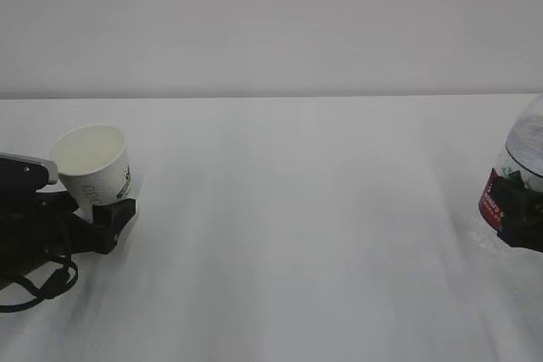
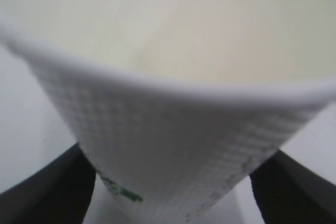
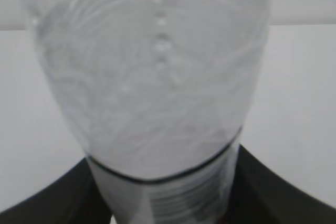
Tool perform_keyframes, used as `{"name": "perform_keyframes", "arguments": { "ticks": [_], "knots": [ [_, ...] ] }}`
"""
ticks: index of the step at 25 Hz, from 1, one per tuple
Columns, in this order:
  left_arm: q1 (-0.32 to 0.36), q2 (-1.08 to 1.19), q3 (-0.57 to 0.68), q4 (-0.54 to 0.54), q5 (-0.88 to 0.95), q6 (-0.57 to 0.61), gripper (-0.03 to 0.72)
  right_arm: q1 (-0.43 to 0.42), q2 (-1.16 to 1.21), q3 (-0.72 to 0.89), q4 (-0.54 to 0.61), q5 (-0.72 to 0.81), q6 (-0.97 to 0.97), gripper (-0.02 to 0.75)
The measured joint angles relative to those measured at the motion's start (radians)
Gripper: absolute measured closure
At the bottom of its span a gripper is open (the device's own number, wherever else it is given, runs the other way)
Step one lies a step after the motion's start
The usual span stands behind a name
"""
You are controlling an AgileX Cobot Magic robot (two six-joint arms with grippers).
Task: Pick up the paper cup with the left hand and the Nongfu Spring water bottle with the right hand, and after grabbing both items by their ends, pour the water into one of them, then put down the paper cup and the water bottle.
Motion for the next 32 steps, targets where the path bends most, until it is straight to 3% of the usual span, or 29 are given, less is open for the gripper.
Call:
{"name": "perform_keyframes", "arguments": {
  "ticks": [18,26,32],
  "knots": [
    [0.000,0.009,-0.077,0.000,0.000,0.000,0.007,0.000,0.000,0.000,0.000,0.000,-0.002,0.319],
    [0.000,0.009,-0.078,0.000,-0.002,0.000,0.120,0.000,0.000,0.000,0.000,0.000,-0.002,0.319],
    [0.000,0.009,-0.078,0.000,-0.004,0.000,0.136,0.000,0.000,0.000,0.000,0.000,-0.002,0.319]
  ]
}}
